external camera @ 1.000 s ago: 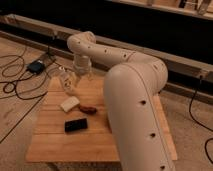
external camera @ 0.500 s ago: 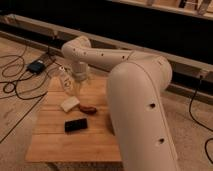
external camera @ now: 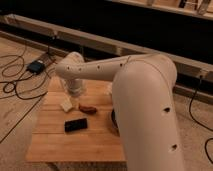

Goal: Place the eraser in the ceramic cup

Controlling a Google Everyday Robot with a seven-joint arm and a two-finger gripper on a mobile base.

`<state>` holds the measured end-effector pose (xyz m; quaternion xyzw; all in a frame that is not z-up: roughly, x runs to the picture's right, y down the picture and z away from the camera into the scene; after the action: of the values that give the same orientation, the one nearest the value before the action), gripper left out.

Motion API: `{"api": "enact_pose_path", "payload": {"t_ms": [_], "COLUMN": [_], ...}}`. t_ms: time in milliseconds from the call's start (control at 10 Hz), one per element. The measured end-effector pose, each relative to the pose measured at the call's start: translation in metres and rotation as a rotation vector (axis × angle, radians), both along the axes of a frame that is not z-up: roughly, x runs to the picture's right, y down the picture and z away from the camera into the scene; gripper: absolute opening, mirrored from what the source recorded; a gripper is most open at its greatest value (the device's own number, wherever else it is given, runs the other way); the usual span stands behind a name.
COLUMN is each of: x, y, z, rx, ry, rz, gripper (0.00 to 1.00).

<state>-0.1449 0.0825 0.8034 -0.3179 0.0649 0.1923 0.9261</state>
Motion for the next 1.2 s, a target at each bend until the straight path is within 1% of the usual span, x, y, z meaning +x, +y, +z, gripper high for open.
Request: {"api": "enact_pose_path", "payload": {"t_ms": [300, 500, 700, 900, 1200], "x": [-0.014, -0.026, -0.032, -0.037, -0.038], "y": [0.034, 0.054, 0.064, 0.078, 0.097], "z": [-0.001, 0.000, 0.002, 0.004, 0.008], "rx": [-0.009, -0.023, -0.034, -0.051, -0.074], "ry": [-0.050, -0.079, -0.103, -0.131, -0.146], "rz": [-0.059, -0.097, -0.134, -0.196, -0.264], "gripper": [0.65, 0.65, 0.65, 0.65, 0.65]}}
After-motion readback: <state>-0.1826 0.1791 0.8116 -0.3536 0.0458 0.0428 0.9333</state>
